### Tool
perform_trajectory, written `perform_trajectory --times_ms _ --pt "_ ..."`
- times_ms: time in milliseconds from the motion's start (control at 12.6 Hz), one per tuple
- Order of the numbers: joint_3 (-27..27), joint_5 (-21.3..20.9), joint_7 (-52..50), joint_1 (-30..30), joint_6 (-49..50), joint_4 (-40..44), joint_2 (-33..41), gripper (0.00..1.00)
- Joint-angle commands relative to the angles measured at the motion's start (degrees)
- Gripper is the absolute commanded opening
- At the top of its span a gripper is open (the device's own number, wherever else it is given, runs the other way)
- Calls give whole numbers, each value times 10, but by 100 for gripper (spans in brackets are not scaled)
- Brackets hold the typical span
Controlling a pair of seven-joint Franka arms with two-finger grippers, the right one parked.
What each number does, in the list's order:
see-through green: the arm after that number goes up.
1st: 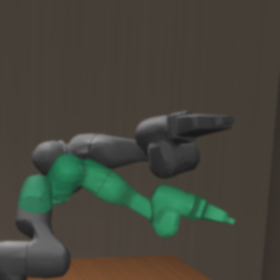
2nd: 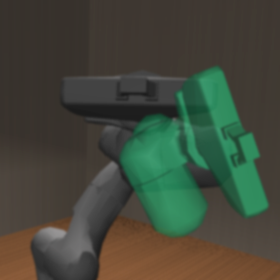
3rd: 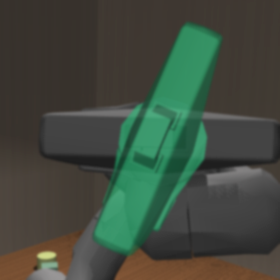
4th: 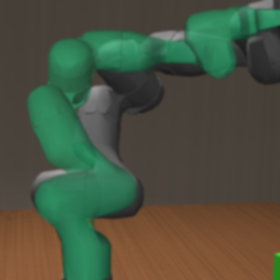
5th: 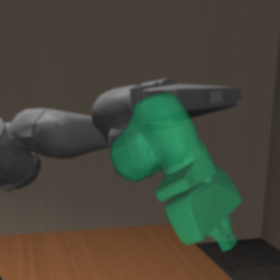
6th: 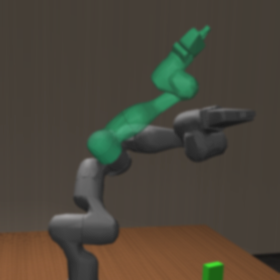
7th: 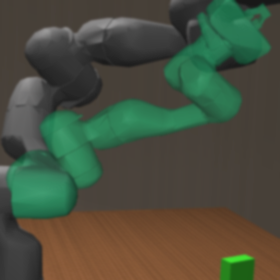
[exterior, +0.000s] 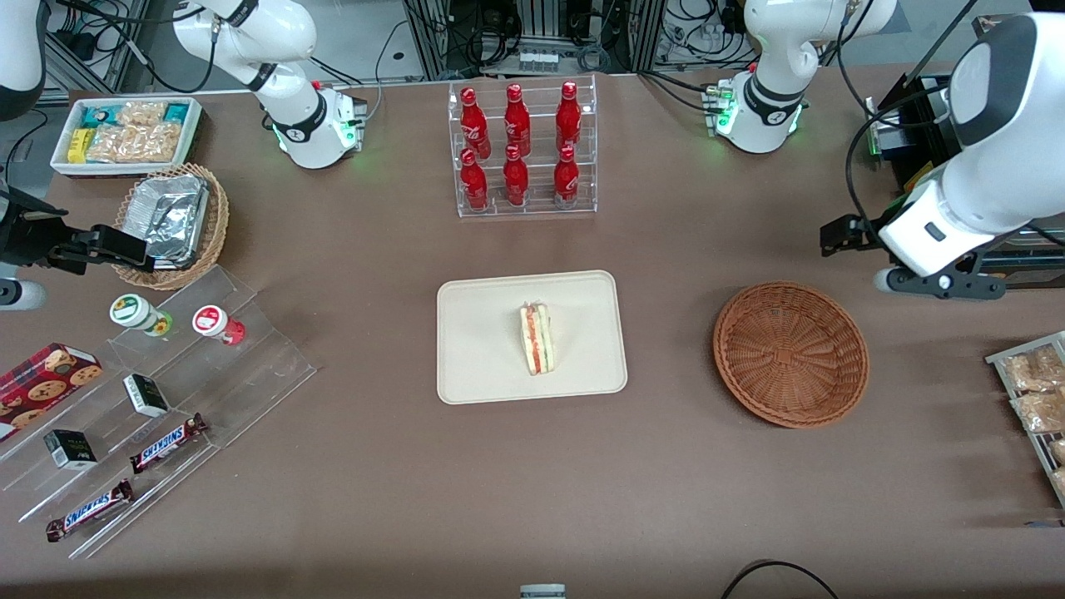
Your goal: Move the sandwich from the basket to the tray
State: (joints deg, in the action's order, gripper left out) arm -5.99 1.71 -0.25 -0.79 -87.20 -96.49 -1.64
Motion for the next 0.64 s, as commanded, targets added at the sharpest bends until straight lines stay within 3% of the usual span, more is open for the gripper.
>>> perform_trajectory --times_ms 0,556 --pt "-10 3 12 18 18 -16 37 99" --pt "4 -1 24 47 55 2 55 99"
